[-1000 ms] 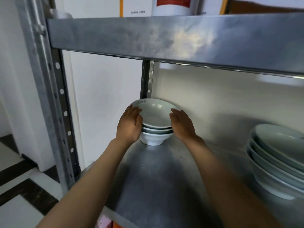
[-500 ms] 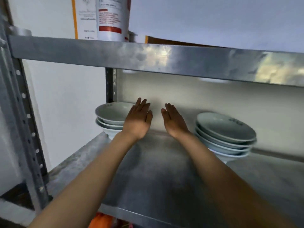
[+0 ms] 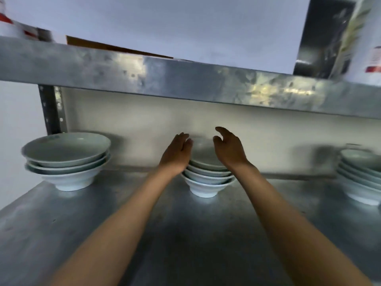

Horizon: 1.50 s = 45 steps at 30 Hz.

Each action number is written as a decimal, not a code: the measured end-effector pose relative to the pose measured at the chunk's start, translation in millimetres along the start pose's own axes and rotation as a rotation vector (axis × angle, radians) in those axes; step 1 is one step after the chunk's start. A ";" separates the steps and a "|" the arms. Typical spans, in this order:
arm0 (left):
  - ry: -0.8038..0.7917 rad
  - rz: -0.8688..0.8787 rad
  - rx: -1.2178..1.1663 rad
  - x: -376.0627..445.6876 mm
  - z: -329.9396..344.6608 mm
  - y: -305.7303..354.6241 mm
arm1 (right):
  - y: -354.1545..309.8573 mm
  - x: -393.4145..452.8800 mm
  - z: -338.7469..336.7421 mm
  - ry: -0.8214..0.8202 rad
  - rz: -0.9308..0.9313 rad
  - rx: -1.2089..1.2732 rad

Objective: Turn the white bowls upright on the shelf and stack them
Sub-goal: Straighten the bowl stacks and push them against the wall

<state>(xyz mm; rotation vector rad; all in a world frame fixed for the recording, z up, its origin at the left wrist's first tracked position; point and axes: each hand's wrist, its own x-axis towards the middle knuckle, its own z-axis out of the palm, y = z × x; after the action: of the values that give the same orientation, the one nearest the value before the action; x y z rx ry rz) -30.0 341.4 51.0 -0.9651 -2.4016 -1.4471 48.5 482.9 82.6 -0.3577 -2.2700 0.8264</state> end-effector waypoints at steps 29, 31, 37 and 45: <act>-0.009 -0.053 -0.073 26.4 -7.0 -50.2 | 68.6 13.2 44.3 0.156 0.188 0.773; -0.003 -0.045 0.012 26.5 -20.7 -55.8 | 59.2 13.7 54.9 0.138 0.178 0.769; -0.143 0.042 0.581 26.7 -72.7 -87.4 | 24.0 11.5 95.3 0.080 0.151 0.731; -0.113 -0.047 0.734 13.5 -131.7 -112.4 | -8.5 18.4 150.0 0.006 0.118 0.770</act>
<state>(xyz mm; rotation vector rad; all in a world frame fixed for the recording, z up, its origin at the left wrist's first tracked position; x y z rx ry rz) -131.7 200.9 42.8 -0.8043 -2.7062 -0.4256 -68.0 415.8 13.1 -0.1296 -1.7580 1.6580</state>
